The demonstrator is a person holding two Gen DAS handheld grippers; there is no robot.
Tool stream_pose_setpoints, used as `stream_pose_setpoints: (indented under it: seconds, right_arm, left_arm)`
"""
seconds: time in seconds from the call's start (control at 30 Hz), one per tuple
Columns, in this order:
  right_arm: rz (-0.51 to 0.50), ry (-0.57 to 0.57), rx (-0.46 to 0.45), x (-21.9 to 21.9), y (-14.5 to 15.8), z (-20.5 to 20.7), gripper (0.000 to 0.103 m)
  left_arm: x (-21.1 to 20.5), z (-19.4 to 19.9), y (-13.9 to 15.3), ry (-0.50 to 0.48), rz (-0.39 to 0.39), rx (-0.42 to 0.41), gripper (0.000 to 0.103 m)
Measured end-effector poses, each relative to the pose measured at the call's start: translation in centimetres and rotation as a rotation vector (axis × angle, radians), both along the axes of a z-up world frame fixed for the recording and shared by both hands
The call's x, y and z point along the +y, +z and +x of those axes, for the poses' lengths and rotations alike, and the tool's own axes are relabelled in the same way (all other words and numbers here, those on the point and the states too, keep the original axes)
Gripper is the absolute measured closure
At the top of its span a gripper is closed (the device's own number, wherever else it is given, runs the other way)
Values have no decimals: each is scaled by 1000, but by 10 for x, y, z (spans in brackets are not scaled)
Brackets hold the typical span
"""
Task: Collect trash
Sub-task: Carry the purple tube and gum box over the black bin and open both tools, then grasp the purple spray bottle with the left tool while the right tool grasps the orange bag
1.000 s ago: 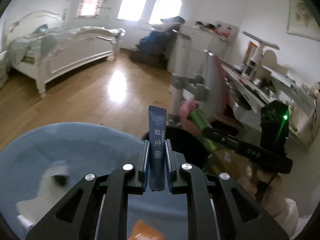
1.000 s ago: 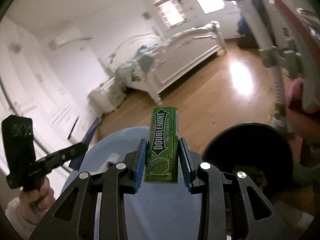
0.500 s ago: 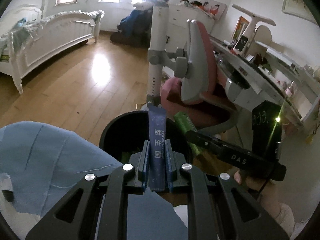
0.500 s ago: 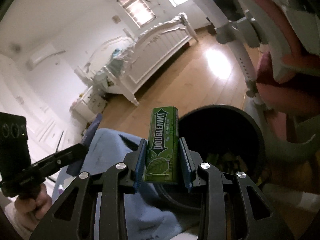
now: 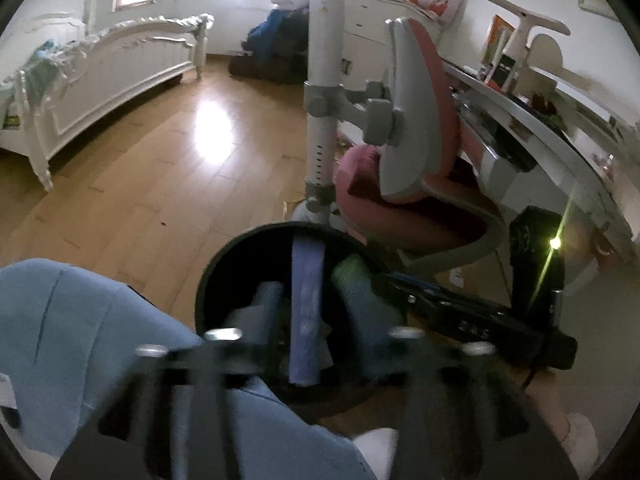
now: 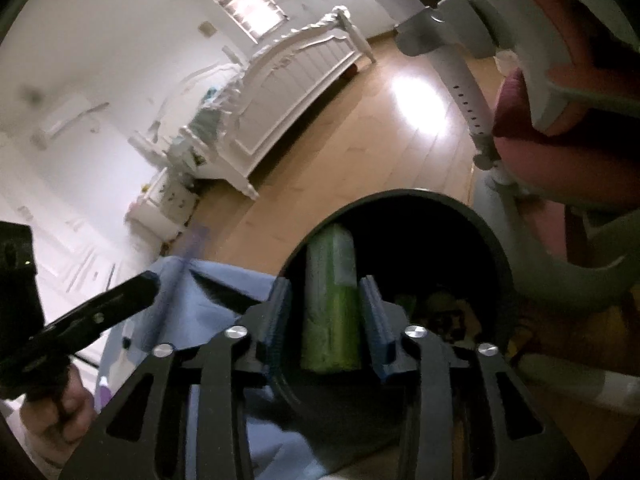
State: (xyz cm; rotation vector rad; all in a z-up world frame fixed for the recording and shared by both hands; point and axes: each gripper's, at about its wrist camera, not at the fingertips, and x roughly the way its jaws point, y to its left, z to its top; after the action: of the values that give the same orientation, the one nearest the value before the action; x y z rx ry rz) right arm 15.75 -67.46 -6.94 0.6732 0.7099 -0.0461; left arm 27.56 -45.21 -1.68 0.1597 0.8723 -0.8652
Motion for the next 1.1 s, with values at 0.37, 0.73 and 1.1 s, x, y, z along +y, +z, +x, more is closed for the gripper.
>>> stream_pose_setpoints:
  seconds: [0.37,0.73,1.1]
  right_arm:
    - [-26,6,-11,26,12,-13,32]
    - [-94,213,-9,136,40,-13,28]
    - [-195,543,36,283,49,-24,23]
  left_arm:
    - [52,-11,28,67,-46,-41,23]
    - [208,-23,28,335,-73,18,21]
    - [345,-32,-8,633,41,59,22]
